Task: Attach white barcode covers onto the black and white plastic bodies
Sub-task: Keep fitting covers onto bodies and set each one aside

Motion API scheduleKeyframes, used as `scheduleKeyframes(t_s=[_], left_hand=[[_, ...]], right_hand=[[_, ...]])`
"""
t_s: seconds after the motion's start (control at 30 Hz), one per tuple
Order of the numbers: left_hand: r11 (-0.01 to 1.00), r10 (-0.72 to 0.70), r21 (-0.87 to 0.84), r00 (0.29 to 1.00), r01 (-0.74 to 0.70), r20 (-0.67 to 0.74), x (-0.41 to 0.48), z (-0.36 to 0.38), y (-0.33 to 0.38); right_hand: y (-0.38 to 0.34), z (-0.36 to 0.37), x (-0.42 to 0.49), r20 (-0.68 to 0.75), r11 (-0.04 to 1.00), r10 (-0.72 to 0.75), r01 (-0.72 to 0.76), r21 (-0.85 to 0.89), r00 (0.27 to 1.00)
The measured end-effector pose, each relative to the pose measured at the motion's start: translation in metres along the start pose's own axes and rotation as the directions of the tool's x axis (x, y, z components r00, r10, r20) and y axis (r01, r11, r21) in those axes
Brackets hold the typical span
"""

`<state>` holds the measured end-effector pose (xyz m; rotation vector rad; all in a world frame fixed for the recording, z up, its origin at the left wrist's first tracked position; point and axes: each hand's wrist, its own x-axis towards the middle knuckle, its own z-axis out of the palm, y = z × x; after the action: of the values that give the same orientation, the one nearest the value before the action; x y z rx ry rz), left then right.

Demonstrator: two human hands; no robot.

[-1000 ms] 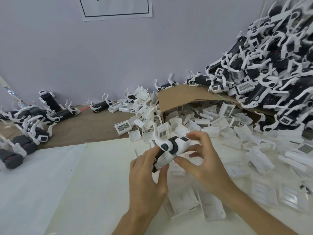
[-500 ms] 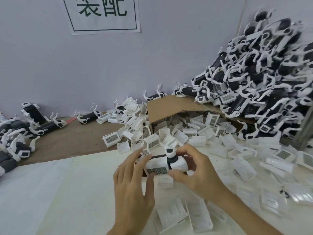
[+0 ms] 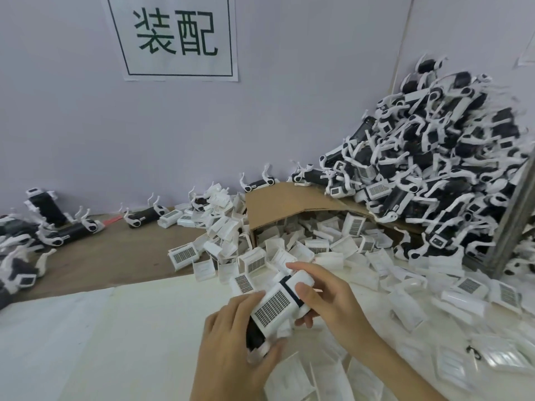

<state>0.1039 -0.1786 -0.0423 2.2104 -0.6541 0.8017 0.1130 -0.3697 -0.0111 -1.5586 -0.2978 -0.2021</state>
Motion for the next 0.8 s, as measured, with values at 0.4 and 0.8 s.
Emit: scheduleKeyframes(t_s=[0.4,0.8], left_hand=[[0.995,-0.007,0.099,0.993,0.019,-0.122,-0.004,-0.003,0.003],[0.960,-0.054,-0.278,0.957,-0.029,-0.285,0.019,-0.006,0.008]], right_hand=[[0.000,-0.001,-0.003,0.085,1.000,-0.010,0.010,-0.004,0.996],[-0.166,-0.114,0.149,-0.420,0.922,0.020,0.145,0.358,0.907]])
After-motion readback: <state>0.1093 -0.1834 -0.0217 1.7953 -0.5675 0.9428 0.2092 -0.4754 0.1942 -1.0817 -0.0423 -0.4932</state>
